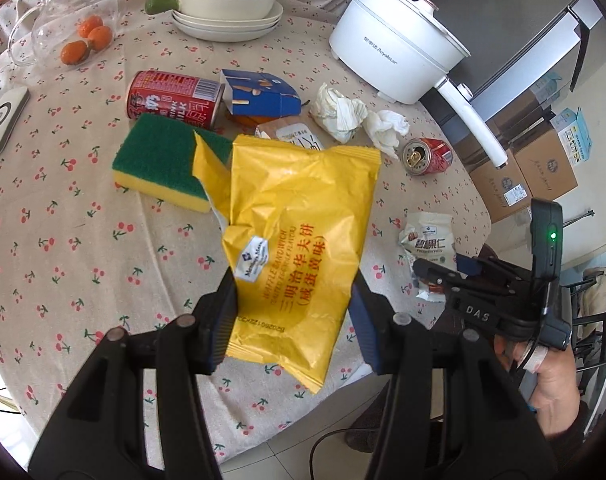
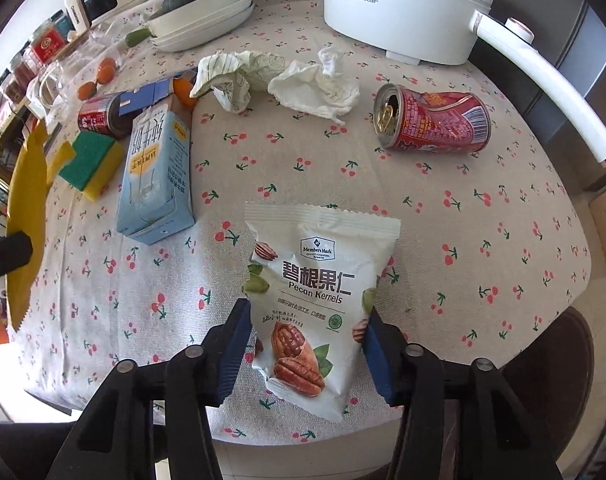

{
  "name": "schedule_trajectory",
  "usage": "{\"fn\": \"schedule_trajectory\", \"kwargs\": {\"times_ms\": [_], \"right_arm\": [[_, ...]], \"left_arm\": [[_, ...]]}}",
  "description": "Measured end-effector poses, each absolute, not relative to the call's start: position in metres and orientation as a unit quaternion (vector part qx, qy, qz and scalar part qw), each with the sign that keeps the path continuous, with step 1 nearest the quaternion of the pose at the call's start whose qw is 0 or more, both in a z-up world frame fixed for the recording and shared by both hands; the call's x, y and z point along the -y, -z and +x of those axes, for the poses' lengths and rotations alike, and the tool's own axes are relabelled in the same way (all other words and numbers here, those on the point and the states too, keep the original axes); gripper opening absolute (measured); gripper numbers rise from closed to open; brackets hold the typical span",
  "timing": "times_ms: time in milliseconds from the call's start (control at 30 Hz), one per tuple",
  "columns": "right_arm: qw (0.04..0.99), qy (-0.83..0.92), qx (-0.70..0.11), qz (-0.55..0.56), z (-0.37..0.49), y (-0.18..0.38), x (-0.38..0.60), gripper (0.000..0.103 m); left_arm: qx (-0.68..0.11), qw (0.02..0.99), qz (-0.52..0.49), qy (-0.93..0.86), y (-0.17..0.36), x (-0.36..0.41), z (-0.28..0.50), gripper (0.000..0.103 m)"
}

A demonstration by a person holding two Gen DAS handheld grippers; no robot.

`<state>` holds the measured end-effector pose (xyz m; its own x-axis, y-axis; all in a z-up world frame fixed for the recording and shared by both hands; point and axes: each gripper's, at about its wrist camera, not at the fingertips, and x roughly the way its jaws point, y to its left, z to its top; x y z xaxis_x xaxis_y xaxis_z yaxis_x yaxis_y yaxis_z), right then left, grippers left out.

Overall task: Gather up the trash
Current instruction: 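Carry both held bags over the brown bin with both grippers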

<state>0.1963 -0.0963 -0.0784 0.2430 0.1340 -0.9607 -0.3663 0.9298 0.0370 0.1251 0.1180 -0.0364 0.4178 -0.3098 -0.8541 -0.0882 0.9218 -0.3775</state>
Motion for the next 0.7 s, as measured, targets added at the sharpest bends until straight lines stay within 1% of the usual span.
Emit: {"fn": "schedule_trajectory", "kwargs": {"times_ms": [300, 700], "right_arm": [[0.798, -0.147, -0.581, -0.053, 0.185, 0.053, 0.143, 0.047], [0.815, -0.112, -0.567, -0.028, 0.158, 0.031, 0.228, 0.047]], "left_arm": [[-0.532, 0.825, -0.166, 0.093, 0.033, -0.089, 0.123, 0.054], [-0.539, 0.818, -0.114, 0.163, 0.035, 0.005, 0.137, 0.054]]}}
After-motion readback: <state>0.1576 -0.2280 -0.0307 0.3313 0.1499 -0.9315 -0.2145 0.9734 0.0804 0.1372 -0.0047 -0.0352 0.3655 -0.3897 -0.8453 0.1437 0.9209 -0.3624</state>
